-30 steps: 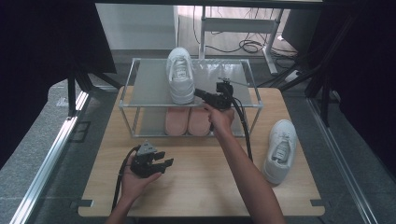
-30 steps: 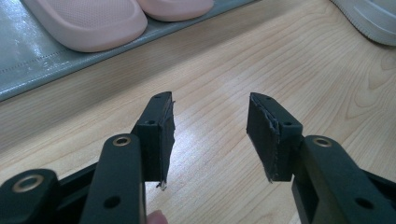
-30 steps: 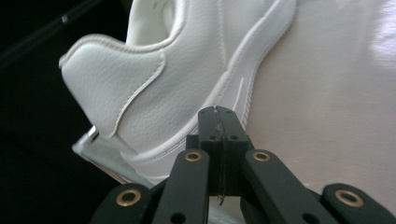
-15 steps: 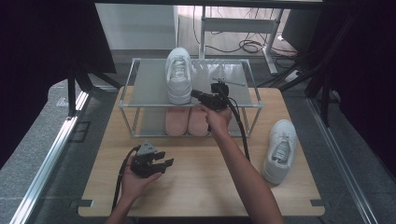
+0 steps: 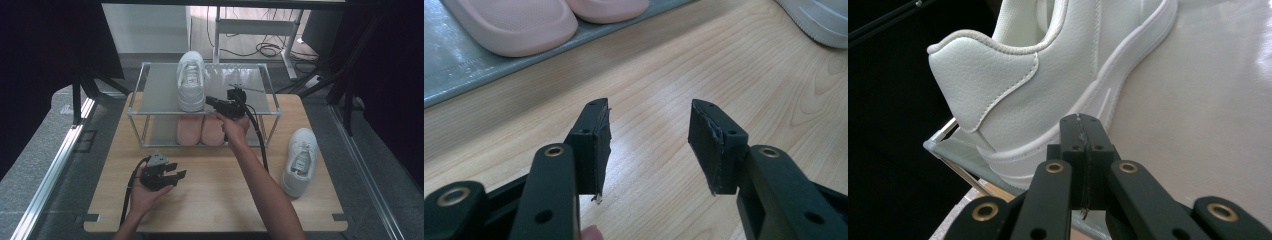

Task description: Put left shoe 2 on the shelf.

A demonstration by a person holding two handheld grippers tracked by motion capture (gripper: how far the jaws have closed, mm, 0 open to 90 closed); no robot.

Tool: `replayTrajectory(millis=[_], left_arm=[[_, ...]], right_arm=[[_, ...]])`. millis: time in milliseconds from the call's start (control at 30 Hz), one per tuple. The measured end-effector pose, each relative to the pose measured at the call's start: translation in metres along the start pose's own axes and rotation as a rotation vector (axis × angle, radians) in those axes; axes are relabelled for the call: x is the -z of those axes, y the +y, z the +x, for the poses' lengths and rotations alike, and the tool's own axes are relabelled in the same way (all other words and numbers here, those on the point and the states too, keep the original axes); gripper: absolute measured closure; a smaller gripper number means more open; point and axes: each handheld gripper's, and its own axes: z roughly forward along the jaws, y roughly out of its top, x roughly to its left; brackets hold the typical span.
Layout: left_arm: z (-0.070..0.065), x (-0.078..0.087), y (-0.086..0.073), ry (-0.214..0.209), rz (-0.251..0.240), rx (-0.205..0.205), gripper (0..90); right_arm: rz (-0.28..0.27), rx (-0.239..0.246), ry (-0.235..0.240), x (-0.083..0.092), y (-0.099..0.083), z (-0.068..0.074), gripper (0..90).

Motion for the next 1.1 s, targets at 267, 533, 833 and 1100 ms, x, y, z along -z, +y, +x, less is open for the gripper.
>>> replayTrajectory(millis=[267,533,833,1100], left_arm=[[0.002,0.001,0.0,0.008,0.001,0.003,51.8],[0.001,0.0,0.0,0.009,0.003,0.003,51.7],[0.001,0.0,-0.001,0.008,0.003,0.005,51.7],[0.001,0.0,-0.001,0.009,0.002,0.009,51.7]], right_arm=[[-0.024,0.062,-0.023,0.028,-0.006,-0.004,90.0],[-0.031,0.113,0.001,0.056,-0.019,-0.004,90.0],[-0.038,0.111,0.029,0.081,-0.047,-0.009,88.9],[-0.032,0.122,0.002,0.102,-0.072,-0.02,89.5]])
